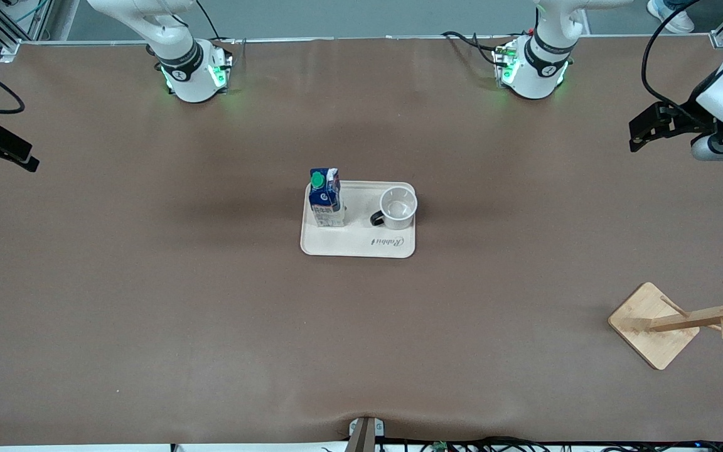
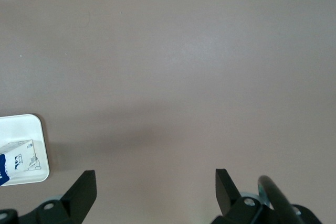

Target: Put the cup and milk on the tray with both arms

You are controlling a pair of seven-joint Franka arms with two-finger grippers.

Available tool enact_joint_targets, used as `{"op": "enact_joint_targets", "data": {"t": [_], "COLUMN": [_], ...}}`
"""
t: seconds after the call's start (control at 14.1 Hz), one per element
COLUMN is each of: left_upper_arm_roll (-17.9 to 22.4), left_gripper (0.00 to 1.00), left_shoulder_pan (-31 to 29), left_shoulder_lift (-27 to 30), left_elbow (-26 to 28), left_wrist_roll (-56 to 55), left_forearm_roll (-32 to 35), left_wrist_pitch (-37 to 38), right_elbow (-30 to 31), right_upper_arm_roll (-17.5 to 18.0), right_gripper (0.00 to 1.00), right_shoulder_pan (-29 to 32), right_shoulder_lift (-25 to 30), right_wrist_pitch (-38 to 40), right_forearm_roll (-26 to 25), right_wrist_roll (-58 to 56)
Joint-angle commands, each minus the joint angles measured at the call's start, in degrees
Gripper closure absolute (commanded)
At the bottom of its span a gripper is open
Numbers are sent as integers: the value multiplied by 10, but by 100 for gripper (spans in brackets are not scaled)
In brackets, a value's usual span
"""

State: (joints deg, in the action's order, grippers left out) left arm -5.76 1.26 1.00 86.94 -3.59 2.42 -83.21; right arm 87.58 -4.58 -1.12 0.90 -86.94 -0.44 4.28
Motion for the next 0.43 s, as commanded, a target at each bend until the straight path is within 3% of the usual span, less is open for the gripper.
{"op": "enact_joint_targets", "data": {"t": [0.0,0.35], "left_upper_arm_roll": [1,0], "left_gripper": [0,0], "left_shoulder_pan": [-5,2], "left_shoulder_lift": [-6,-8], "left_elbow": [-17,-16], "left_wrist_roll": [8,7], "left_forearm_roll": [-6,-1], "left_wrist_pitch": [2,2], "right_elbow": [9,8], "right_upper_arm_roll": [4,5], "right_gripper": [0,0], "right_shoulder_pan": [2,2], "right_shoulder_lift": [13,12], "right_wrist_pitch": [6,4], "right_forearm_roll": [-3,-3], "right_wrist_roll": [10,10]}}
